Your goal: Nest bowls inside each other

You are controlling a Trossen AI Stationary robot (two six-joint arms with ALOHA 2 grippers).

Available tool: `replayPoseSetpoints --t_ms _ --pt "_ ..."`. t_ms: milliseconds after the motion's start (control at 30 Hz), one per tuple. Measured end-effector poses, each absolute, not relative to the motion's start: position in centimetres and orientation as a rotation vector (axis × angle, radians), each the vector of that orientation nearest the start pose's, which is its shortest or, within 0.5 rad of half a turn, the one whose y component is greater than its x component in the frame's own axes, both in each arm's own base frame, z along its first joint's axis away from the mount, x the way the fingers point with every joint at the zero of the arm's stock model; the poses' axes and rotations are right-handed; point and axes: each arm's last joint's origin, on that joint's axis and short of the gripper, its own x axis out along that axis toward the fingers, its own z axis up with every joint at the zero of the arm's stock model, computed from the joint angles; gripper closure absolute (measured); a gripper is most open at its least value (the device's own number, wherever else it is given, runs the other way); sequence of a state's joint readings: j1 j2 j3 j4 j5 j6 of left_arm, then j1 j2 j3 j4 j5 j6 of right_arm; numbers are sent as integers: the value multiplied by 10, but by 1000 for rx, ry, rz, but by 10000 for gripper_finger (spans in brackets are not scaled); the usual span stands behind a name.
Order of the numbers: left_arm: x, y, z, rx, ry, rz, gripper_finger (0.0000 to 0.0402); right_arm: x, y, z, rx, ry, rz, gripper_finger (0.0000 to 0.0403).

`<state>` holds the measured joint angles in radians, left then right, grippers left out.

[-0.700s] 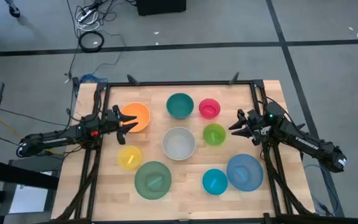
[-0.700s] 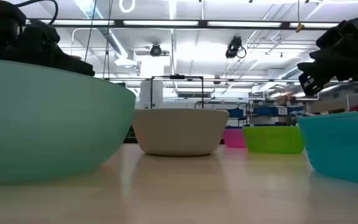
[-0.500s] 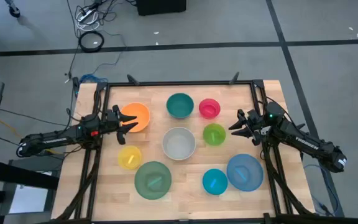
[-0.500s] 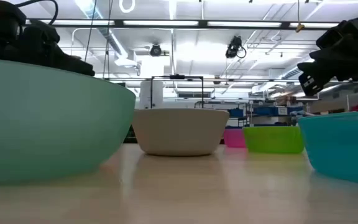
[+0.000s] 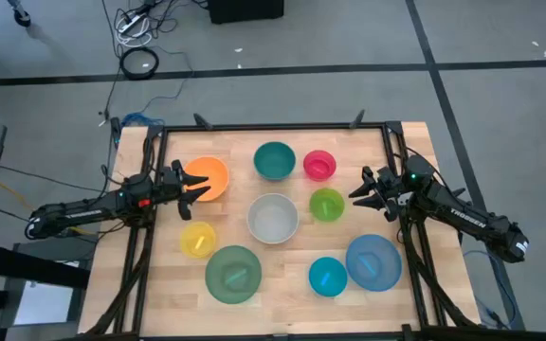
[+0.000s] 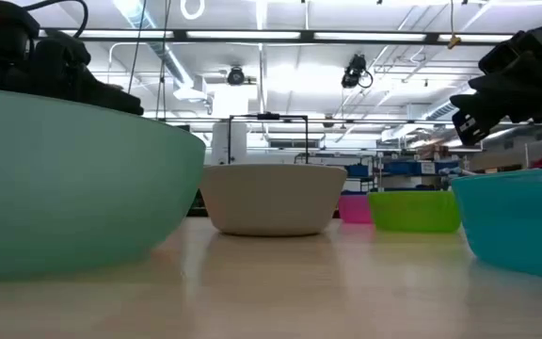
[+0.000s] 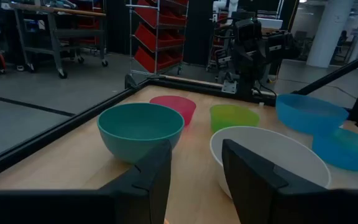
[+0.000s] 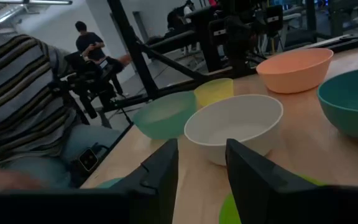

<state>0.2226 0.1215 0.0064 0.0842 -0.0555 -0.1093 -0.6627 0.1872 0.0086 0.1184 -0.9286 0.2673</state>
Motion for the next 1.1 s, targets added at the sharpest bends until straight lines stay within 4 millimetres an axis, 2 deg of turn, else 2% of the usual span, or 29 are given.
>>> replayPoseSetpoints --t_ms 633,700,767,867,933,1100 --pt "102 25 164 -111 16 280 249 91 -42 164 281 70 259 277" --pt "102 25 164 -111 15 279 249 91 -42 167 207 36 240 277" --pt "102 25 164 -113 13 279 249 92 -43 172 204 -4 227 277" --pt "102 25 168 -213 -38 276 249 91 -41 184 379 -78 239 277" --pt "102 25 172 -313 -101 266 249 90 -41 194 412 -168 215 277" --pt "99 26 188 -409 -286 271 249 82 -38 217 319 -406 184 277"
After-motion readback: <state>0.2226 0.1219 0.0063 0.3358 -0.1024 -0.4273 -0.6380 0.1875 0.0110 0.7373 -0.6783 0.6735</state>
